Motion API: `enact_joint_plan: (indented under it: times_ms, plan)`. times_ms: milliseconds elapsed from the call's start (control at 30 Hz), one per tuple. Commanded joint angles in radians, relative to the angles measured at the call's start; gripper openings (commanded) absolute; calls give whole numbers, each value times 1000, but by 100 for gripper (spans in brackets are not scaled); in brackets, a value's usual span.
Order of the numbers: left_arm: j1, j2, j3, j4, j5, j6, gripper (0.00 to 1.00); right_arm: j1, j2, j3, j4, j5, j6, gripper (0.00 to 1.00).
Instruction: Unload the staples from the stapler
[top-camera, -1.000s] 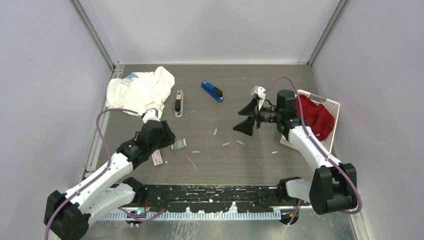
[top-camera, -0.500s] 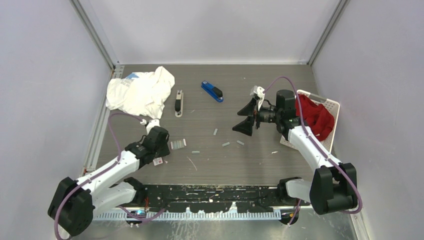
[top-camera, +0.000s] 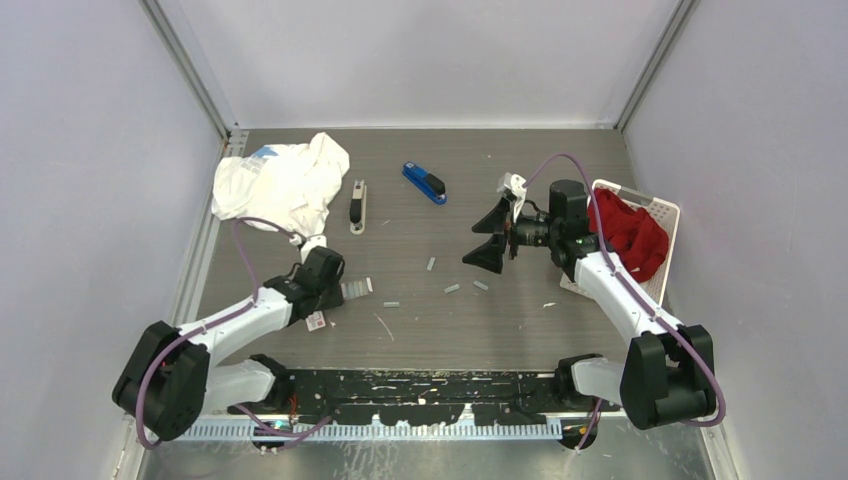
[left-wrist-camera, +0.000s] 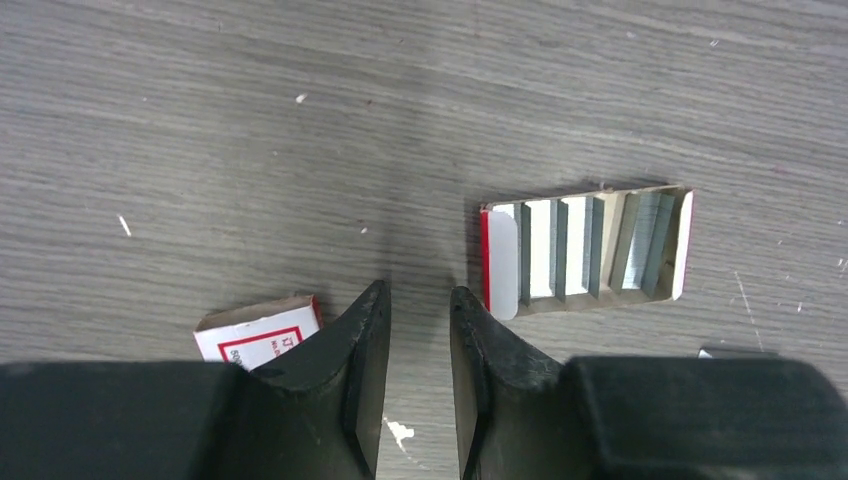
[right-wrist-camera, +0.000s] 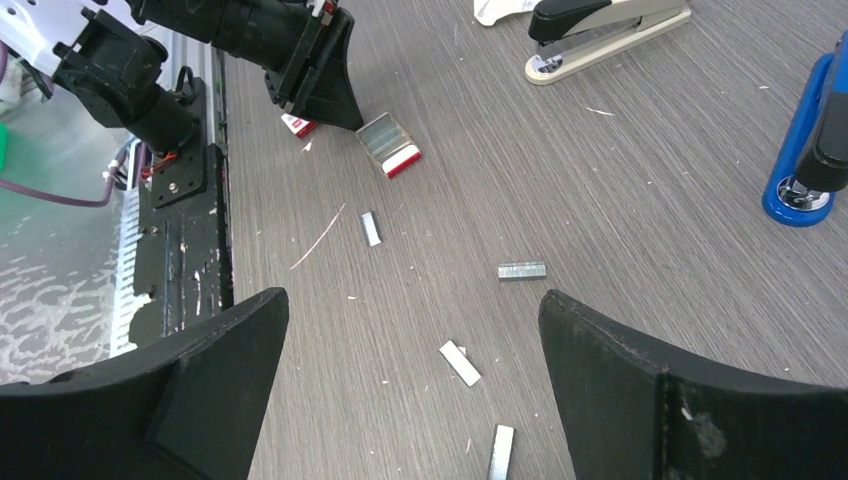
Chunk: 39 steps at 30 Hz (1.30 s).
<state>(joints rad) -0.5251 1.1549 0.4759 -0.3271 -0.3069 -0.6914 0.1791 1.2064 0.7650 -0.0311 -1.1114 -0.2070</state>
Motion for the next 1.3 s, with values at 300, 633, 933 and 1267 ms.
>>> enact_joint_plan:
  times_ms: [300, 633, 933, 1267]
  plan:
    - [12, 102, 69, 157, 180, 9, 25, 15, 16, 48, 21, 5, -3, 100]
    - [-3, 237, 86, 294, 312, -36, 25, 70, 59, 60, 0, 91, -3, 99]
    - [-71, 364, 130, 387, 361, -74, 25, 182, 141, 92, -18, 265, 36, 99]
    - [-95, 413, 118, 434, 371, -75, 26, 273, 219, 124, -19, 425, 91, 99]
